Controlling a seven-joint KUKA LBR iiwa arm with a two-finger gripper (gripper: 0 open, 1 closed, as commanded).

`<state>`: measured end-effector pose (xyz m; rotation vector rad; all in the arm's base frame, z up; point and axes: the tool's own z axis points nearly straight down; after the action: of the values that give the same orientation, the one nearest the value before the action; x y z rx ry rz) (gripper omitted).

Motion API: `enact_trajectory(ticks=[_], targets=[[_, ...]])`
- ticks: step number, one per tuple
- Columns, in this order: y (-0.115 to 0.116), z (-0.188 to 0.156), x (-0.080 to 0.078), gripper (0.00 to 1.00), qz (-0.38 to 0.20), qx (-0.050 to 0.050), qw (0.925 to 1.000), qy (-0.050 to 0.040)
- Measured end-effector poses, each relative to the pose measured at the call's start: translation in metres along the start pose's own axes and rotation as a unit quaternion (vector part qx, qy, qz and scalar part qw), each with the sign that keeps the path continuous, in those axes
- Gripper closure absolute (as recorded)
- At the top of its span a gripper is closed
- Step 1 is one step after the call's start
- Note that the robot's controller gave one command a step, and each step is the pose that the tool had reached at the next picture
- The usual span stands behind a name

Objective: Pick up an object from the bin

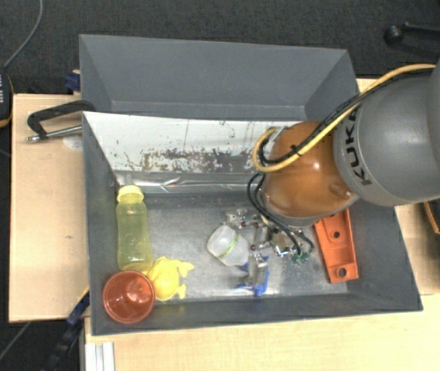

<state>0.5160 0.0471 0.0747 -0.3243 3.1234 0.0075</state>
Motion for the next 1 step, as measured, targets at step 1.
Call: enact_trajectory(ticks=[1], targets=[[-0.0317,0.0039,-0.0066,1.00,0.151,-0.001,0.9885,-0.0037]])
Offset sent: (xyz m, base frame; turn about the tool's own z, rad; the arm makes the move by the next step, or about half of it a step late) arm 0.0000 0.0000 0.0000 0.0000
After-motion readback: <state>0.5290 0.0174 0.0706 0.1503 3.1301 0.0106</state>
